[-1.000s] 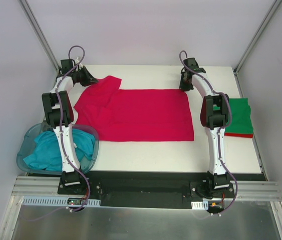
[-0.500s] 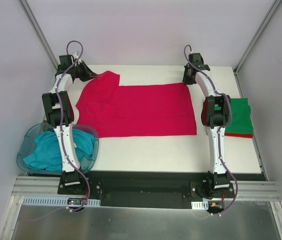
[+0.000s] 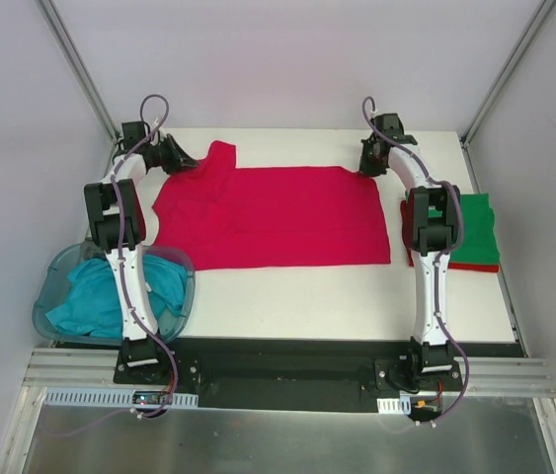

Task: Fold and stack the t-shirts
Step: Grap the side of the flattened tshirt furthest away from the robot with both arms, then fold the other side of the tshirt into a rectangle

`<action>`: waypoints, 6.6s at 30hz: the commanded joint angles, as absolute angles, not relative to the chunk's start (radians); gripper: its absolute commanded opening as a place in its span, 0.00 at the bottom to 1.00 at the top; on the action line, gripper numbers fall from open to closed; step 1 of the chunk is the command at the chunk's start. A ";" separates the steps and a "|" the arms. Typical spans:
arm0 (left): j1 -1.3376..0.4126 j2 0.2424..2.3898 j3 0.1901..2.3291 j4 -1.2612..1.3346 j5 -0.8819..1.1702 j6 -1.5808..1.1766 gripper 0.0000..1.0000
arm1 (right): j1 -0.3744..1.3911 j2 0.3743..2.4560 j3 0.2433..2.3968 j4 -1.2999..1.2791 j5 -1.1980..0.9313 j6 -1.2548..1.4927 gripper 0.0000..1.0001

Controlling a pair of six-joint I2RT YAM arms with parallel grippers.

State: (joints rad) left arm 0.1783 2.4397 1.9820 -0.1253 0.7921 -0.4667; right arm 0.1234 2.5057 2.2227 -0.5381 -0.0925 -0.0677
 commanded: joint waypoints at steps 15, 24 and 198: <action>0.187 1.913 1.313 0.100 0.848 -0.433 0.00 | 0.193 2.004 1.677 -0.469 -0.083 -0.118 0.00; 0.205 1.757 1.126 0.136 0.775 -0.460 0.00 | 0.189 1.905 1.594 -0.502 -0.006 -0.138 0.00; -0.230 1.985 1.635 -0.692 0.009 0.072 0.31 | 0.167 1.790 1.290 -0.494 -0.153 -0.210 0.96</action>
State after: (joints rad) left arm -0.2234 2.0106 1.6520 -0.6720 0.0414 0.0429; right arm 0.1726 1.7817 1.2419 -0.4786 -0.1394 -0.1997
